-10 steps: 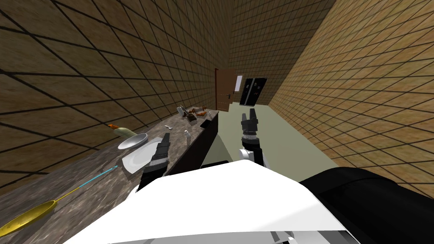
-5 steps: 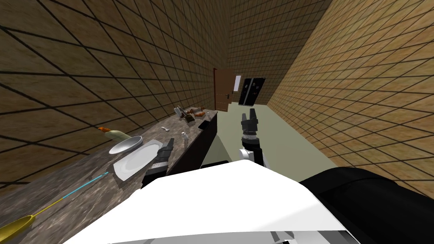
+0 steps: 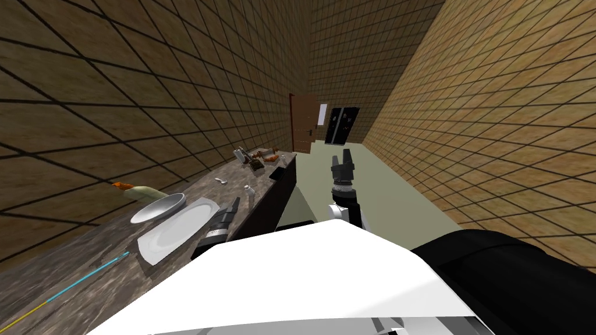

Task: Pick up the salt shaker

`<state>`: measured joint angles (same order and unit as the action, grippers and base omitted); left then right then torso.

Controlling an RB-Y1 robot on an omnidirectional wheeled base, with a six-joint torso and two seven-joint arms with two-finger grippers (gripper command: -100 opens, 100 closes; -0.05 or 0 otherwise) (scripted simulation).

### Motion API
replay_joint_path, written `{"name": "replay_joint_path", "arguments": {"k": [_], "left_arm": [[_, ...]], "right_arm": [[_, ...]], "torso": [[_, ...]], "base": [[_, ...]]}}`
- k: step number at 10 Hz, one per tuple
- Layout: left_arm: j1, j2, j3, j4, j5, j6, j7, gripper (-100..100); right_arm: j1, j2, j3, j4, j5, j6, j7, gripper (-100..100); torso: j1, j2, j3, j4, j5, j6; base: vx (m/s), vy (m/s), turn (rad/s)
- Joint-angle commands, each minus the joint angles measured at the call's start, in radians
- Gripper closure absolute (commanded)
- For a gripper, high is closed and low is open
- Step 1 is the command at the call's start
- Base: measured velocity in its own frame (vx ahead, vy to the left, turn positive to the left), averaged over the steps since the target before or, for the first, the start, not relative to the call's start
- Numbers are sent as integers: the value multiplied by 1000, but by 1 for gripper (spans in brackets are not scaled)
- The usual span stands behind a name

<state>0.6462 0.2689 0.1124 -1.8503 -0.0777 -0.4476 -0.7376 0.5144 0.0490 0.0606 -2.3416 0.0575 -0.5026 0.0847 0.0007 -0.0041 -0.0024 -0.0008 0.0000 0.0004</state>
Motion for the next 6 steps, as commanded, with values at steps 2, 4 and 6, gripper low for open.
{"name": "replay_joint_path", "arguments": {"k": [2, 4, 6], "left_arm": [[-2, 19, 1, 51, -14, 23, -64, -100], [-6, 38, 1, 86, -23, 35, -103, -100], [-17, 67, -3, 130, -33, 52, -150, -100]], "right_arm": [[0, 0, 0, 0, 0, 0, 0, 0], [0, 0, 0, 0, 0, 0, 0, 0], [0, 0, 0, 0, 0, 0, 0, 0]], "torso": [[0, 0, 0, 0, 0, 0], [0, 1, 0, 0, 0, 0], [0, 1, 0, 0, 0, 0]], "base": [[50, 5, -90], [44, 16, -129], [54, 16, -147]]}}
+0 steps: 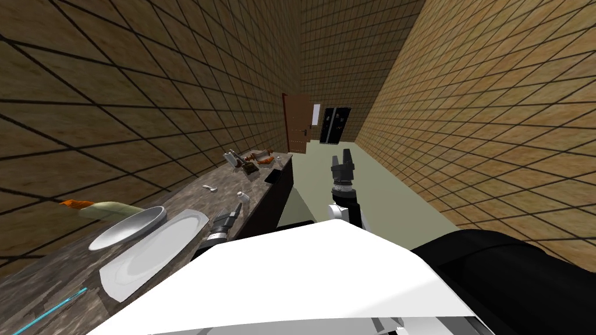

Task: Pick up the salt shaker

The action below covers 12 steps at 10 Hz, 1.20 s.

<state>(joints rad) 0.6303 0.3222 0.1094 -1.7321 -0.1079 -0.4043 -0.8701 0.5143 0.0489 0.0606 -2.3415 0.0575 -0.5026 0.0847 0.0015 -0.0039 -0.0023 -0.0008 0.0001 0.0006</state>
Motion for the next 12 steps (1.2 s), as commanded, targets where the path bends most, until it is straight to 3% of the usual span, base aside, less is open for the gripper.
{"name": "replay_joint_path", "arguments": {"k": [1, 3, 4, 5, 6, 8, 9, 10, 12], "left_arm": [[-6, 23, -2, 24, -5, 14, -30, -100], [-25, 53, -8, 57, -13, 28, -65, -100], [-23, 47, -5, 53, -10, 22, -52, -100], [-25, 48, -5, 56, -10, 22, -55, 0], [-75, 63, 0, 105, -37, 5, -31, -100], [-118, 63, 0, 161, -37, 5, -31, -100], [-160, 78, 4, 201, -64, -11, -6, -100], [-190, 78, 4, 230, -64, -11, -6, -100], [-211, 78, 4, 267, -64, -11, -6, -100]], "right_arm": [[0, 0, 0, 0, 0, 0, 0, 0], [0, 0, 0, 0, 0, 0, 0, 0], [0, 0, 0, 0, 0, 0, 0, 0], [0, 0, 0, 0, 0, 0, 0, 0], [0, 0, 0, 0, 0, 0, 0, 0], [0, 0, 0, 0, 0, 0, 0, 0], [0, 0, 0, 0, 0, 0, 0, 0], [0, 0, 0, 0, 0, 0, 0, 0], [0, 0, 0, 0, 0, 0, 0, 0]], "torso": [[0, 0, 0, 0, 0, 0], [1, -1, 0, 0, 0, 0], [1, -2, -1, 0, 0, 0], [0, 0, 0, 0, 0, -1], [-1, 2, 1, 0, 0, -1], [-4, 7, 4, 2, -1, -1], [-4, 6, 4, 1, -1, -1], [-4, 7, 4, 2, -1, -1], [-3, 7, 4, 2, -1, -1]], "base": [[54, 25, -178], [78, 35, -210], [36, 22, -45], [7, 5, 8], [-66, -24, 17], [-55, -31, 6], [-65, -39, 18], [-77, -37, 13], [-31, -7, -1]]}}
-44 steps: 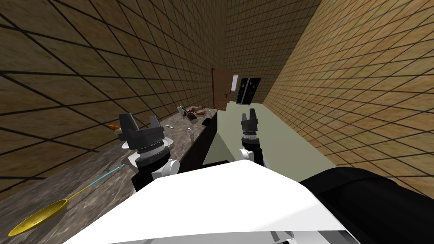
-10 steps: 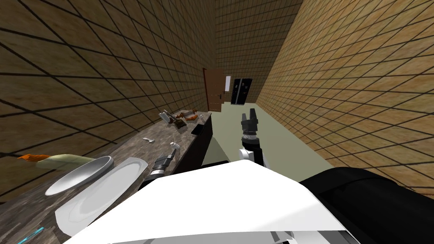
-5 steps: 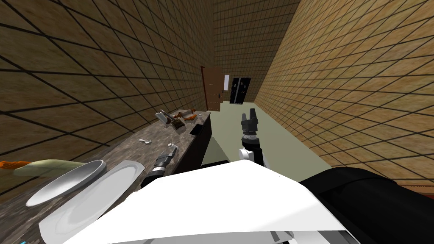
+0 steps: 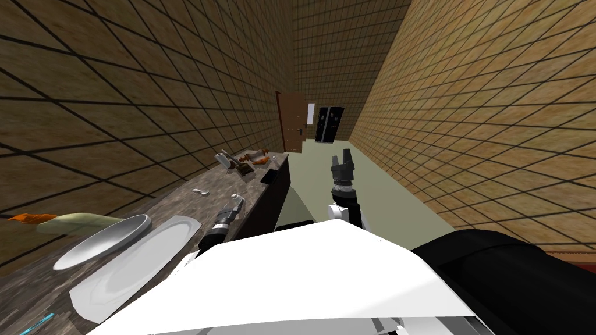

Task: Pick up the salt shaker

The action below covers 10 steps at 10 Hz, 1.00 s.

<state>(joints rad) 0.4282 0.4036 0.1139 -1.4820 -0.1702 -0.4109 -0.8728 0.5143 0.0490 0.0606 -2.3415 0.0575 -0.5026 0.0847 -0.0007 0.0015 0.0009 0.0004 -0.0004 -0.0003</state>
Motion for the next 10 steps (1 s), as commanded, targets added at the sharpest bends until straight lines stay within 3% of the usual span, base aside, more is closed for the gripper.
{"name": "replay_joint_path", "arguments": {"k": [1, 3, 4, 7, 9, 10], "left_arm": [[-50, 11, 5, 50, -28, -21, 21, -100], [-102, 11, 5, 108, -28, -21, 21, -100], [-102, 11, 5, 122, -28, -21, 21, -100], [-226, 41, 14, 253, -82, -55, 70, -100], [-286, 41, 14, 314, -82, -55, 70, -100], [-288, 41, 14, 334, -82, -55, 70, -100]], "right_arm": [[0, 0, 0, 0, 0, 0, 0, 0], [0, 0, 0, 0, 0, 0, 0, 0], [0, 0, 0, 0, 0, 0, 0, 0], [0, 0, 0, 0, 0, 0, 0, 0], [0, 0, 0, 0, 0, 0, 0, 0], [0, 0, 0, 0, 0, 0, 0, 0]], "torso": [[0, 0, 0, 0, 0, 0], [-1, 3, 1, 1, 0, 0], [-2, 1, 1, 0, 0, 0], [-2, 2, 1, 0, 0, 0], [-2, 4, 2, 1, -1, 0], [-1, 1, 1, 0, 0, 0]], "base": [[-57, -4, 21], [-61, -26, 4], [-9, -17, 0], [-82, -40, 15], [-64, -26, 10], [0, 0, 0]]}}
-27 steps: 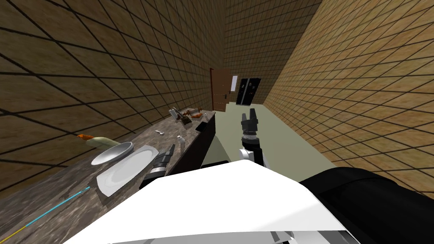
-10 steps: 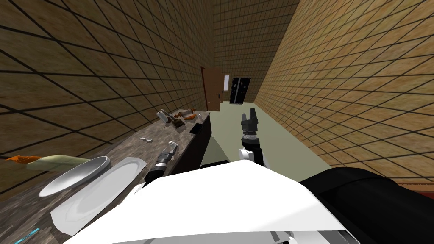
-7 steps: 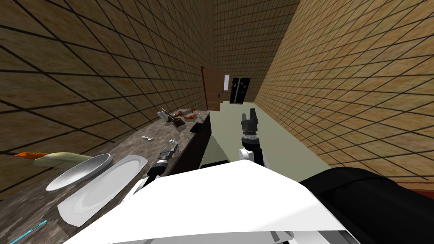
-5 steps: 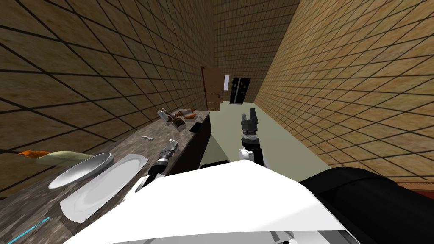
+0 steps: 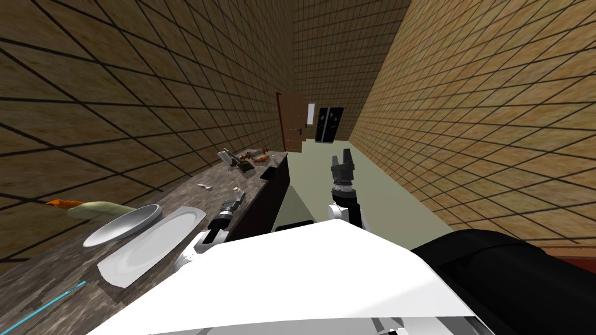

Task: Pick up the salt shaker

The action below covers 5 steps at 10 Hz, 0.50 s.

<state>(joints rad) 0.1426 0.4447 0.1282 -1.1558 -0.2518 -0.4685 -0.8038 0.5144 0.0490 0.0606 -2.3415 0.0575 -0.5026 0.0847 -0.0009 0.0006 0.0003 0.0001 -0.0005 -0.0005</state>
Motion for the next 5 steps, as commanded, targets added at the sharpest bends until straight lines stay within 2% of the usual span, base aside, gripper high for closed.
{"name": "replay_joint_path", "arguments": {"k": [1, 3, 4, 5], "left_arm": [[-50, 15, 5, 50, -27, -14, 26, -100], [-95, 15, 5, 102, -27, -14, 26, -100], [-95, 15, 5, 113, -27, -14, 26, -100], [-140, 30, 10, 152, -54, -31, 50, -100]], "right_arm": [[0, 0, 0, 0, 0, 0, 0, 0], [0, 0, 0, 0, 0, 0, 0, 0], [0, 0, 0, 0, 0, 0, 0, 0], [0, 0, 0, 0, 0, 0, 0, 0]], "torso": [[0, 0, 0, 0, 0, 0], [-1, 3, 1, 1, 0, 0], [-1, 2, 1, 0, 0, 0], [0, 1, 0, 0, 0, 0]], "base": [[-48, -28, 22], [-53, -20, 6], [-15, -3, -4], [-70, -31, 25]]}}
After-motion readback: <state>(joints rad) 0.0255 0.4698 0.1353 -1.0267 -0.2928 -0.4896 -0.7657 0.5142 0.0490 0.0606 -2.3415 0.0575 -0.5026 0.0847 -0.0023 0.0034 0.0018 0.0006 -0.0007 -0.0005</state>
